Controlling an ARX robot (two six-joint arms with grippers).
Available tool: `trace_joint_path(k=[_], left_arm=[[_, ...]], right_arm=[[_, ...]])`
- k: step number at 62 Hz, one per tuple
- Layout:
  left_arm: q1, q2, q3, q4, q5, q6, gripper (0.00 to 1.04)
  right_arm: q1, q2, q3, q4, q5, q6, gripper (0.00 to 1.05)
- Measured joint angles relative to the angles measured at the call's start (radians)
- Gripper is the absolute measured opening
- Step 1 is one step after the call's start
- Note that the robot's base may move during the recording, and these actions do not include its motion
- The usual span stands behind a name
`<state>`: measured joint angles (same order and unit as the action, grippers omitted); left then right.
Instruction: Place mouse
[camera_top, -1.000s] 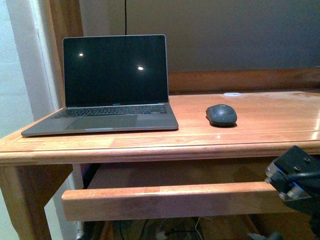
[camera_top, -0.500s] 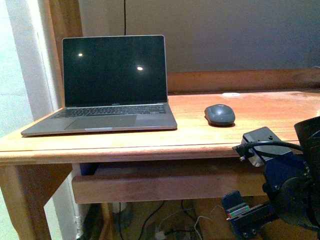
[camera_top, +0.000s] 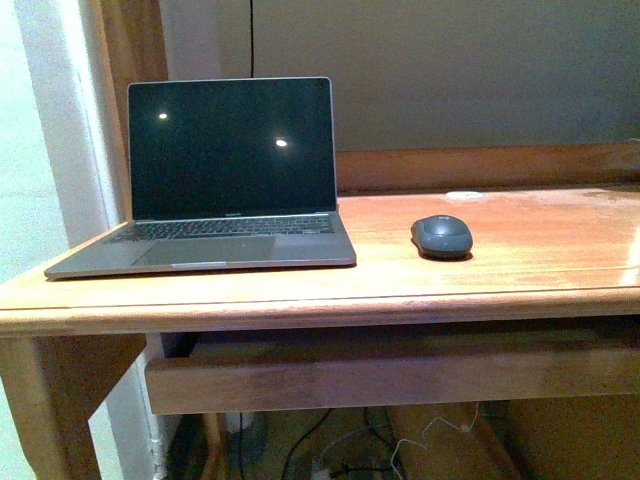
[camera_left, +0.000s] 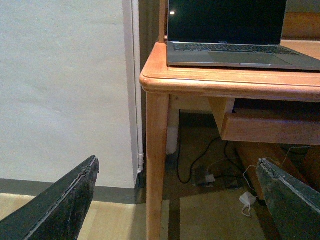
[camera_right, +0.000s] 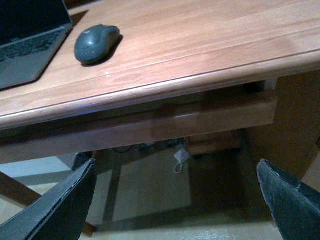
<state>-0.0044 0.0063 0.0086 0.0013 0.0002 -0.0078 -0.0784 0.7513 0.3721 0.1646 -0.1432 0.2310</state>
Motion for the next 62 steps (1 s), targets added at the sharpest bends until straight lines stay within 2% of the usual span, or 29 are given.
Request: trace_joint_path(k=[9,17,26,31,38,47,58,60,62], left_arm=[[0.000,0.000,0.000,0.000,0.000,0.000,0.97],[0.000,0.000,0.000,0.000,0.000,0.000,0.97],[0.000,0.000,0.000,0.000,0.000,0.000,0.97],[0.000,0.000,0.000,0.000,0.000,0.000,0.97],[0.000,0.000,0.000,0.000,0.000,0.000,0.97],[0.000,0.000,0.000,0.000,0.000,0.000,0.97],[0.000,0.000,0.000,0.000,0.000,0.000,0.97],[0.000,0.000,0.000,0.000,0.000,0.000,0.97],[0.000,0.000,0.000,0.000,0.000,0.000,0.97]], right_arm=[[0.028,-0.268,-0.082,-0.160,-0.004,0.061,0.97],[0.090,-0.540,-0.164,-0.308,0.047,0.153,0.97],[0.138,-0.638,-0.258,-0.293,0.118,0.186,0.96],[0.093,-0.719,-0.348,-0.183,0.141,0.029,0.82],[0.084,-0.744,-0.356,-0.170,0.143,-0.143,0.61],[0.082,-0.745,-0.356,-0.169,0.143,-0.201,0.37],[0.082,-0.745,-0.356,-0.169,0.143,-0.219,0.03],[0.082,-0.745,-0.356,-0.168,0.143,-0.224,0.04],[0.082,-0.745,-0.356,-0.168,0.143,-0.224,0.11]])
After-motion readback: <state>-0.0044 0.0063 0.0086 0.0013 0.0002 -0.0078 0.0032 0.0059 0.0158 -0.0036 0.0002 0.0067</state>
